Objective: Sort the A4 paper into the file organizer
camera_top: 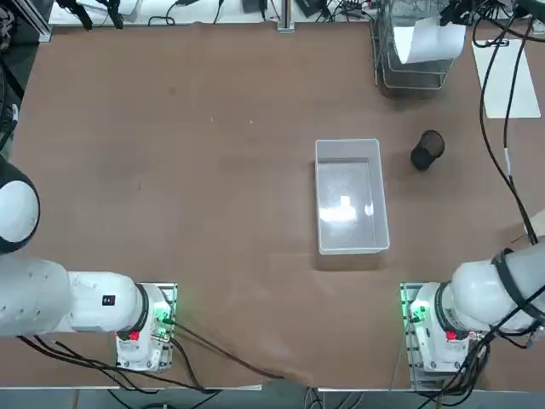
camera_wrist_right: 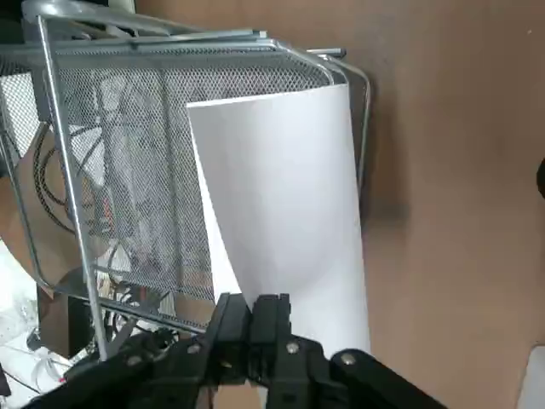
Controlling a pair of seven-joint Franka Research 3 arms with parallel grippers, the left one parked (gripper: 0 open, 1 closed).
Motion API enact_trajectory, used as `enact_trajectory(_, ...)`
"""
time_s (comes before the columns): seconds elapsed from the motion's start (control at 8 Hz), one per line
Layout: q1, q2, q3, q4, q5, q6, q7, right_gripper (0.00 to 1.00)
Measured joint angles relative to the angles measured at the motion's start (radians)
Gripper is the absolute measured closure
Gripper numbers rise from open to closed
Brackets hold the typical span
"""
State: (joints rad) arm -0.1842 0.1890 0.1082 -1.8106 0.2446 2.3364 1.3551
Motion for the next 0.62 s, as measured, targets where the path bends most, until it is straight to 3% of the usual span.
enact_trajectory(0.62, -0.001, -0.002, -0.002, -0.026, 0.0, 0.103, 0.065, 0.99)
